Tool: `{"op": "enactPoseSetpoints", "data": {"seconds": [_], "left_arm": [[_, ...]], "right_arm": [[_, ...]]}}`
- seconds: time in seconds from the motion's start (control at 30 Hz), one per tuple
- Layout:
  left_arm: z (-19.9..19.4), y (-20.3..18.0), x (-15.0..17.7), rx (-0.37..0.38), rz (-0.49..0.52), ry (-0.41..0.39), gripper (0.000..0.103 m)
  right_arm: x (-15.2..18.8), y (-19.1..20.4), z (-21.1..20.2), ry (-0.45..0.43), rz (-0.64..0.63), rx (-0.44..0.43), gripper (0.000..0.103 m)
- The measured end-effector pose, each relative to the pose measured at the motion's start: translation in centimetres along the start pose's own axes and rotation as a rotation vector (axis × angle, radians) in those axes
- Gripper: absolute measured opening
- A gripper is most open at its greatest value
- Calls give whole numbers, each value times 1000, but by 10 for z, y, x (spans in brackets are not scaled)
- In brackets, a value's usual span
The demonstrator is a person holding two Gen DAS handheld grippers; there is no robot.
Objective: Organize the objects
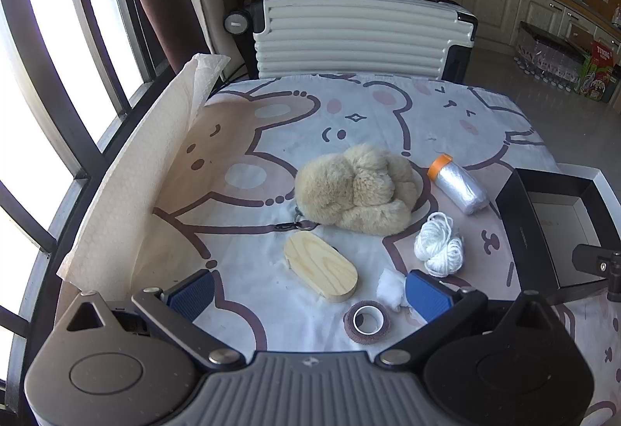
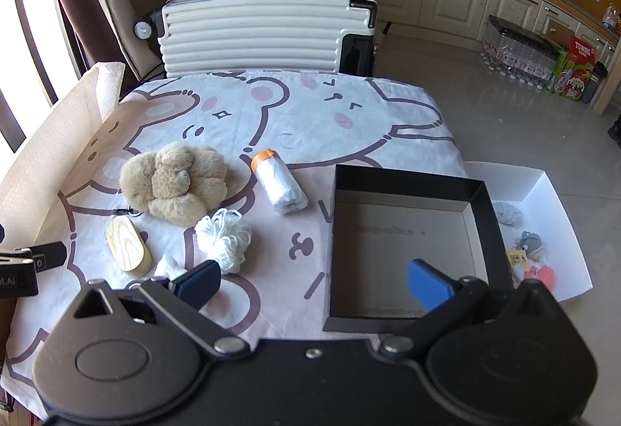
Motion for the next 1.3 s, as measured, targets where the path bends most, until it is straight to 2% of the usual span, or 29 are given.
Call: {"op": "enactPoseSetpoints", "data": {"seconds": [1.3], "left_arm": [[1, 1, -1, 11, 3, 12, 103]], "right_arm": [[2, -2, 2, 13, 13, 6, 103]]}}
Point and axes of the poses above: each gripper's, at about its wrist camera, not at the fingertips, and z roughly the way its jaws point, y to its left, x to its underside, the point moved 1 cm from there along z, roughly the way its jaws point, and after that the axes turned 6 degrees about -y, right-handed, at the moved point
